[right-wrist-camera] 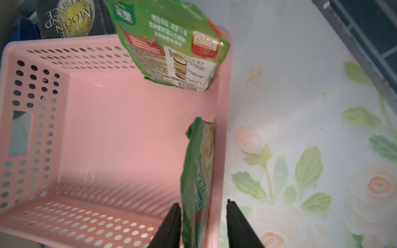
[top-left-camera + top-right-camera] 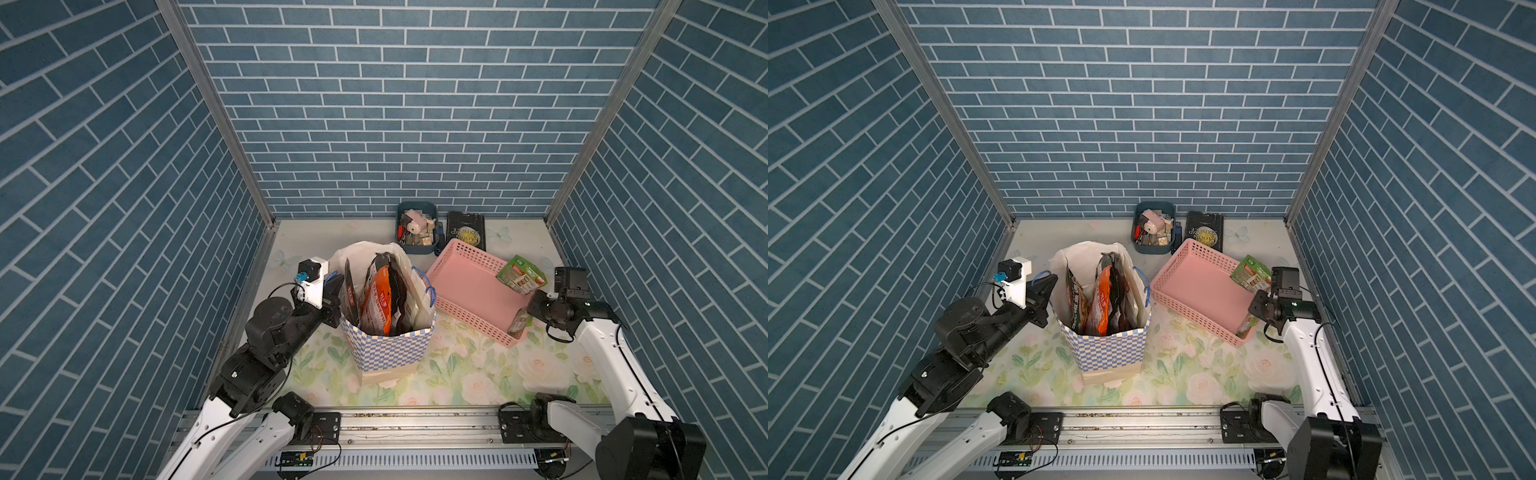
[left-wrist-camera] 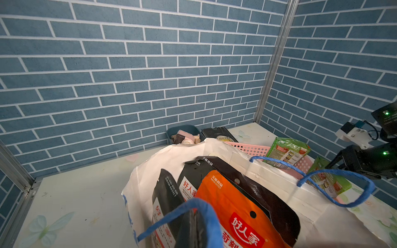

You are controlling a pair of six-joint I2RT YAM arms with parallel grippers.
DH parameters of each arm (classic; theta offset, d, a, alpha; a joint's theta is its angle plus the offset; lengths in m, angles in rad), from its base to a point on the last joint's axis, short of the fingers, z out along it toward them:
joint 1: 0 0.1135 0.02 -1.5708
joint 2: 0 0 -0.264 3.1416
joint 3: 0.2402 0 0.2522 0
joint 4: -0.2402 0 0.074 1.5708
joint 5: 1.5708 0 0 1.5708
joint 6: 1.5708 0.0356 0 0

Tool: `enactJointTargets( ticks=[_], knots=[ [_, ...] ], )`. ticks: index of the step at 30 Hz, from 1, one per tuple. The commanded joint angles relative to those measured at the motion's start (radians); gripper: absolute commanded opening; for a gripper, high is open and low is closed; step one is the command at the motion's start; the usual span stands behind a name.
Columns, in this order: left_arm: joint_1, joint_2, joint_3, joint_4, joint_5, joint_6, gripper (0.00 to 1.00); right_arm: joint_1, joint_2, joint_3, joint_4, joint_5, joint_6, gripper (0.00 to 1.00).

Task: Place the condiment packets inside the bag
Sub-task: Pick up the condiment packet from the storage box, then place the condiment packet in the paper bag.

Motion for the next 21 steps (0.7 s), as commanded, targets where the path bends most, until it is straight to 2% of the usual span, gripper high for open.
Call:
enactJointTargets(
  ticks=[1,3,4,8,12,15,21],
  knots=[
    [0.006,-0.016,0.01,0.083,-0.012,-0.002,0.0,-0.009,0.002,-0.012,0.048,-0.01,0.001,0.22],
    [0.006,-0.012,0.012,0.08,-0.011,-0.002,0.0,-0.01,-0.001,0.003,0.046,-0.004,-0.006,0.05],
    [0.005,-0.011,0.013,0.08,-0.01,-0.002,0.0,-0.01,-0.004,0.013,0.041,-0.003,-0.012,0.0],
    [0.005,-0.014,0.014,0.078,-0.014,-0.005,0.0,-0.01,-0.009,0.095,0.001,-0.03,-0.076,0.0],
    [0.006,-0.016,0.012,0.077,-0.019,-0.011,0.0,0.011,-0.02,0.25,-0.027,-0.18,-0.177,0.0],
    [0.006,-0.014,0.012,0.076,-0.022,-0.019,0.0,0.083,-0.015,0.403,-0.046,-0.27,-0.22,0.0],
    [0.006,-0.014,0.018,0.073,-0.031,-0.027,0.0,0.314,0.089,0.752,-0.066,-0.433,-0.226,0.0]
  ],
)
